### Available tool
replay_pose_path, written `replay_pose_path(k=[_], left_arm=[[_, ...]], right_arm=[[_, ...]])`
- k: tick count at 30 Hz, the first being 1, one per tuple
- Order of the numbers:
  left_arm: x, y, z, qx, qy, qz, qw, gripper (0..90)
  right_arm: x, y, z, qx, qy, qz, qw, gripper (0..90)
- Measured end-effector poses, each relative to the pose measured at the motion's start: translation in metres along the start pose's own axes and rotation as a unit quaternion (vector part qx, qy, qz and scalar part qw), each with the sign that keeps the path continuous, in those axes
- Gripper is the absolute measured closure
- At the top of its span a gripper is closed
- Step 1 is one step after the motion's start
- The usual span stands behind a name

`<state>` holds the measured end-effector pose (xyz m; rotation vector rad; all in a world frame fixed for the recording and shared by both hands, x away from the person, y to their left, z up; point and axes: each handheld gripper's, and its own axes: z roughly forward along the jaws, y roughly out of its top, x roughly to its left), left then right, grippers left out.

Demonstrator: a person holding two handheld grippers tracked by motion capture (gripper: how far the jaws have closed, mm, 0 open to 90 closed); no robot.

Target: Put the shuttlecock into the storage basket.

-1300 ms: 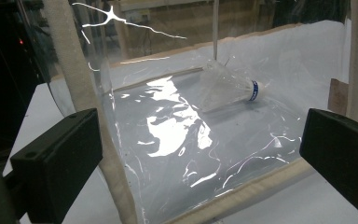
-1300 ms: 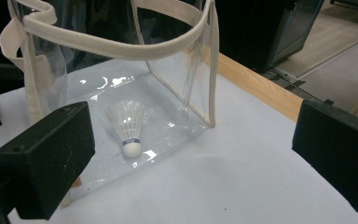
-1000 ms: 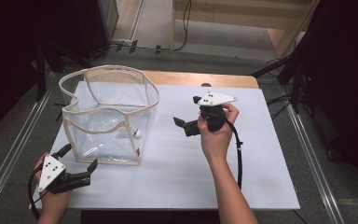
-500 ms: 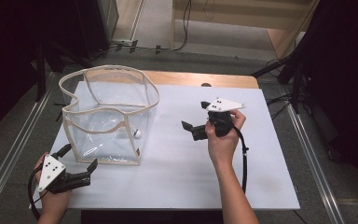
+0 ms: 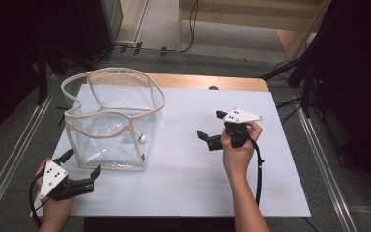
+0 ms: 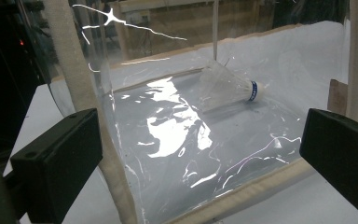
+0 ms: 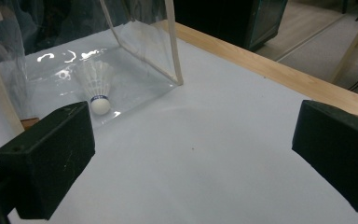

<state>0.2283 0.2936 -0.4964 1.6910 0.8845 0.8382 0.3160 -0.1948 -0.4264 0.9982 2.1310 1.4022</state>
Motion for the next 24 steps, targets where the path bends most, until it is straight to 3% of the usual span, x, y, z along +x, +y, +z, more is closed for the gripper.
replay_pose_path(k=[24], left_arm=[[0.000,0.000,0.000,0.000,-0.001,0.000,1.0000,0.0]], right_arm=[[-0.011,-0.029,-0.019,0.000,-0.016,0.014,0.9998,0.0]])
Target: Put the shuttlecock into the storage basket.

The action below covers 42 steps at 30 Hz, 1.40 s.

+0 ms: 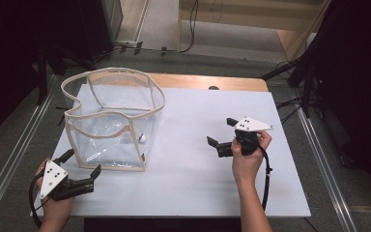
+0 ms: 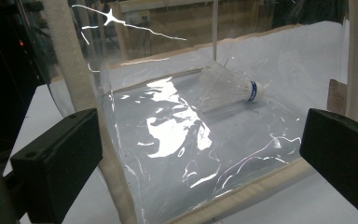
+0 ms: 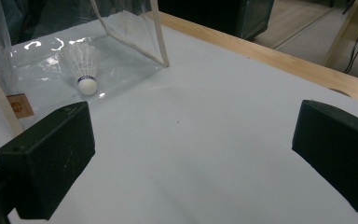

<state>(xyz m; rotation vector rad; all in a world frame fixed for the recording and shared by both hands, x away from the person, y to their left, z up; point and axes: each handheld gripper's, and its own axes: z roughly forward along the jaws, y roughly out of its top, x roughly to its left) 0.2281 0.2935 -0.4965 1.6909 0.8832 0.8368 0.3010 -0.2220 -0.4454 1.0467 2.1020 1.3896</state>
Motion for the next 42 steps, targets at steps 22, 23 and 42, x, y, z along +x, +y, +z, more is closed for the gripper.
replay_pose_path(k=[22,23,42], left_arm=[[0.000,0.000,0.000,0.000,0.000,0.000,1.0000,0.0],[0.000,0.000,0.000,-0.001,0.000,0.000,1.0000,0.0],[0.000,0.000,0.000,-0.001,0.001,0.000,1.0000,0.0]], right_arm=[[-0.015,-0.021,-0.023,0.007,-0.029,0.012,0.9995,0.0],[-0.016,-0.022,-0.023,0.007,-0.030,0.011,0.9994,0.0],[-0.031,-0.044,-0.048,0.019,-0.058,0.020,0.9979,0.0]])
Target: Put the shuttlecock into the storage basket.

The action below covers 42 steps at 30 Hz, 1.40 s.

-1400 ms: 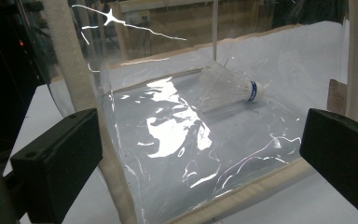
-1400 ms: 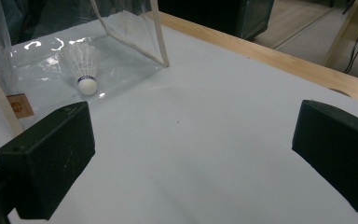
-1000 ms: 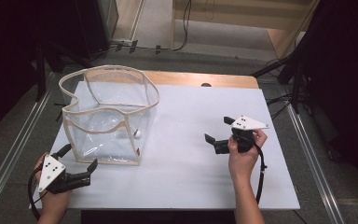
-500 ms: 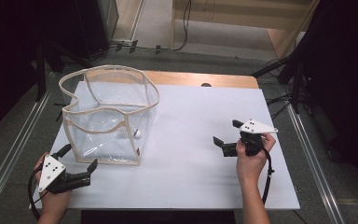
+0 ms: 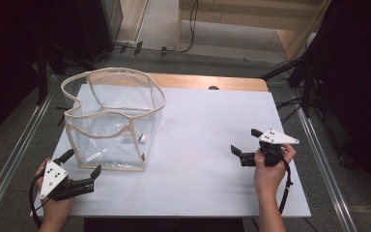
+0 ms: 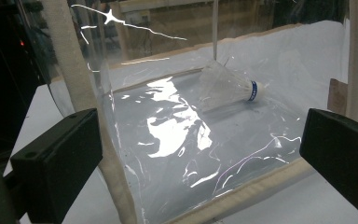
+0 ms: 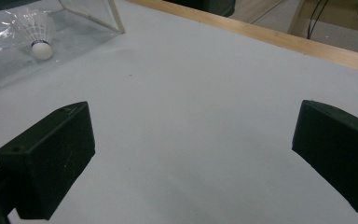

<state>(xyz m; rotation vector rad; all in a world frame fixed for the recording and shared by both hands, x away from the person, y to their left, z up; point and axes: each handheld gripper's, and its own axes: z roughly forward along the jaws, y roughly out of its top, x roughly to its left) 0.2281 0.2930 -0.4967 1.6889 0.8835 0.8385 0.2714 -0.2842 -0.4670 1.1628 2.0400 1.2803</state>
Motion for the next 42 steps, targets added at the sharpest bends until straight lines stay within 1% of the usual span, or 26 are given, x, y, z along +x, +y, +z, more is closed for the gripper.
replay_pose_path(k=[10,21,29,42], left_arm=[[0.000,0.000,0.000,0.000,0.000,0.000,1.0000,0.0],[0.000,0.000,0.000,0.000,0.000,0.000,1.0000,0.0],[0.000,0.000,0.000,0.000,0.001,0.000,1.0000,0.0],[0.000,0.000,0.000,0.000,0.001,0.001,1.0000,0.0]], right_arm=[[-0.006,-0.013,-0.008,0.000,-0.007,0.010,0.9999,0.0],[-0.013,-0.025,-0.019,-0.004,-0.018,0.013,0.9997,0.0],[-0.015,-0.036,-0.028,-0.006,-0.027,0.024,0.9993,0.0],[-0.019,-0.057,-0.044,-0.005,-0.030,0.035,0.9989,0.0]])
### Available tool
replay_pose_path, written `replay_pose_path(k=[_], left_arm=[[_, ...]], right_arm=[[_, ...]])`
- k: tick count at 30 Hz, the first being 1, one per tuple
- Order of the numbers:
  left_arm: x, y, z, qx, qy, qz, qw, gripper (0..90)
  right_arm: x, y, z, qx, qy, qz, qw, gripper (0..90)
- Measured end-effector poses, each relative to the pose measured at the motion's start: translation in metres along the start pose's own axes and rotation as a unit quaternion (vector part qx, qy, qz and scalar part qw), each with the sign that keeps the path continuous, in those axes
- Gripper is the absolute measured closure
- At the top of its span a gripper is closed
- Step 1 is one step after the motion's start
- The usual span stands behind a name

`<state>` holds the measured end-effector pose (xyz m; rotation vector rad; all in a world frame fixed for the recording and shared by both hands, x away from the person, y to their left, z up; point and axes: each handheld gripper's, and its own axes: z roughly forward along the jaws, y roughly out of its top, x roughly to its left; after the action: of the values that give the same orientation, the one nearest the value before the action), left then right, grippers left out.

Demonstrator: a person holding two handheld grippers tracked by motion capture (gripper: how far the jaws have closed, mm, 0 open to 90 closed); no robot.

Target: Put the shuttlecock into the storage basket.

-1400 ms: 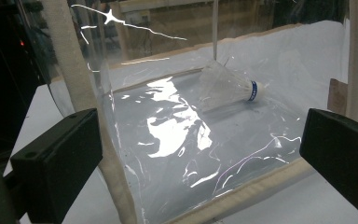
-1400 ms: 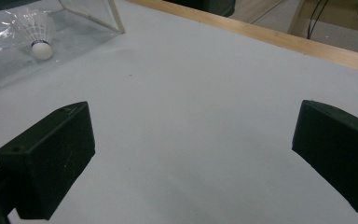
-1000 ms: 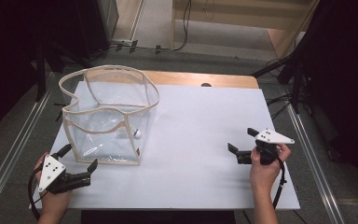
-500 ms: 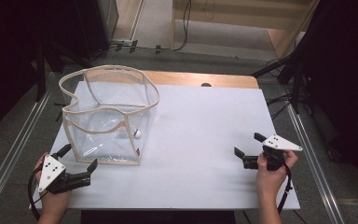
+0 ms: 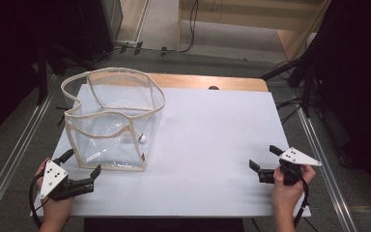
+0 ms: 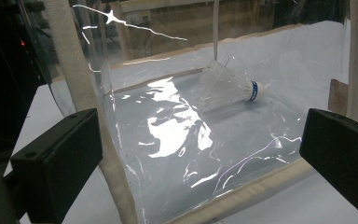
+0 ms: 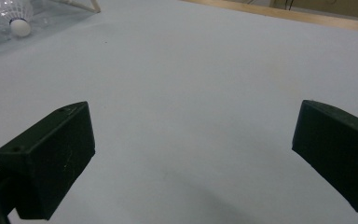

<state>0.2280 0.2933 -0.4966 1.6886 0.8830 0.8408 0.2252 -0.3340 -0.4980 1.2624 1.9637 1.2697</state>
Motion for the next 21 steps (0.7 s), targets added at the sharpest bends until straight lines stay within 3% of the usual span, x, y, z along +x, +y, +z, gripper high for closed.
replay_pose_path(k=[8,12,21], left_arm=[[0.000,0.000,0.000,0.000,-0.001,0.000,1.0000,0.0],[0.000,0.000,0.000,0.000,-0.002,0.001,1.0000,0.0],[0.001,0.000,0.000,-0.002,-0.003,-0.004,1.0000,0.0]], right_arm=[[-0.006,-0.009,-0.012,-0.015,0.001,0.004,0.9999,0.0],[-0.010,-0.015,-0.019,-0.039,0.001,0.027,0.9989,0.0],[-0.015,-0.023,-0.025,-0.044,-0.012,0.031,0.9985,0.0]])
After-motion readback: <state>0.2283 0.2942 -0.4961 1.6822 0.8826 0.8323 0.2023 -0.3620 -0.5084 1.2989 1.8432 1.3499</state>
